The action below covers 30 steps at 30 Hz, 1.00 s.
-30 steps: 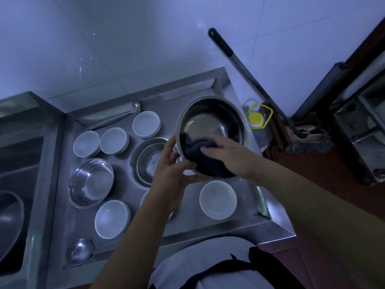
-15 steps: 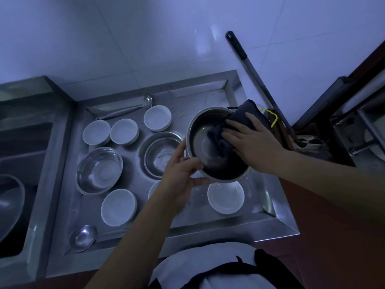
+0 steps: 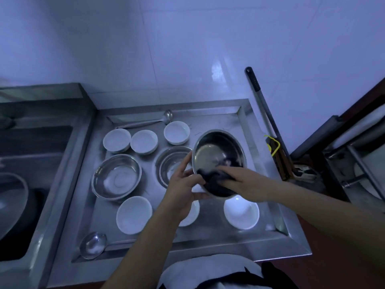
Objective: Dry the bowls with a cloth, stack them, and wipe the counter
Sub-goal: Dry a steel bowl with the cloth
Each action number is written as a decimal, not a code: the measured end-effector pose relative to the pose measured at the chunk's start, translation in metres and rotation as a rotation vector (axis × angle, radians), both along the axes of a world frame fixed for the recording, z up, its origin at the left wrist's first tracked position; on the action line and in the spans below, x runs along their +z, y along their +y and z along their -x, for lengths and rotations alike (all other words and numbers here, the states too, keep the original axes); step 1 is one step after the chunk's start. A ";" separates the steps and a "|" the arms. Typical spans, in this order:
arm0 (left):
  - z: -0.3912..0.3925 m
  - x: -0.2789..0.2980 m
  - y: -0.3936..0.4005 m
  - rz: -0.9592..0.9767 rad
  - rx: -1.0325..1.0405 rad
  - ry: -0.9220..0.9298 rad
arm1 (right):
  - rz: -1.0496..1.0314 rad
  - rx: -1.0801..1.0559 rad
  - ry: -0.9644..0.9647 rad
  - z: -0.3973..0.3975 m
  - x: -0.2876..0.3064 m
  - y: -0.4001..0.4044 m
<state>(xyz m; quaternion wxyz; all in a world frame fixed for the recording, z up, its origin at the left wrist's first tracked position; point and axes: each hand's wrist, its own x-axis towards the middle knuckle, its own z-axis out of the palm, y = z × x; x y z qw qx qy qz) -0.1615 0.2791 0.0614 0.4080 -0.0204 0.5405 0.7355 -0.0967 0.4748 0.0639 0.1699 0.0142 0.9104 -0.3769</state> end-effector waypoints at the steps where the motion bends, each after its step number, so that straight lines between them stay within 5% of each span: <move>1: 0.003 -0.002 -0.006 0.000 -0.007 0.020 | 0.049 -0.063 0.009 -0.001 0.006 -0.006; 5: 0.011 0.002 -0.026 -0.003 0.057 0.057 | 0.385 -0.627 0.263 0.004 0.042 -0.019; 8: 0.010 0.014 -0.037 -0.063 0.067 0.106 | 0.817 -1.060 0.208 0.007 0.065 -0.024; 12: 0.002 0.030 -0.045 -0.151 -0.033 0.255 | 1.059 -1.238 0.289 0.014 0.078 -0.054; 18: -0.010 0.038 -0.061 -0.212 -0.122 0.282 | 1.000 -1.183 0.429 0.034 0.096 -0.120; 24: 0.006 0.047 -0.085 -0.265 -0.137 0.270 | 0.945 -0.848 0.435 0.025 0.105 -0.164; 30: 0.014 0.050 -0.107 -0.431 -0.212 0.109 | 0.750 -0.584 0.251 0.009 0.103 -0.163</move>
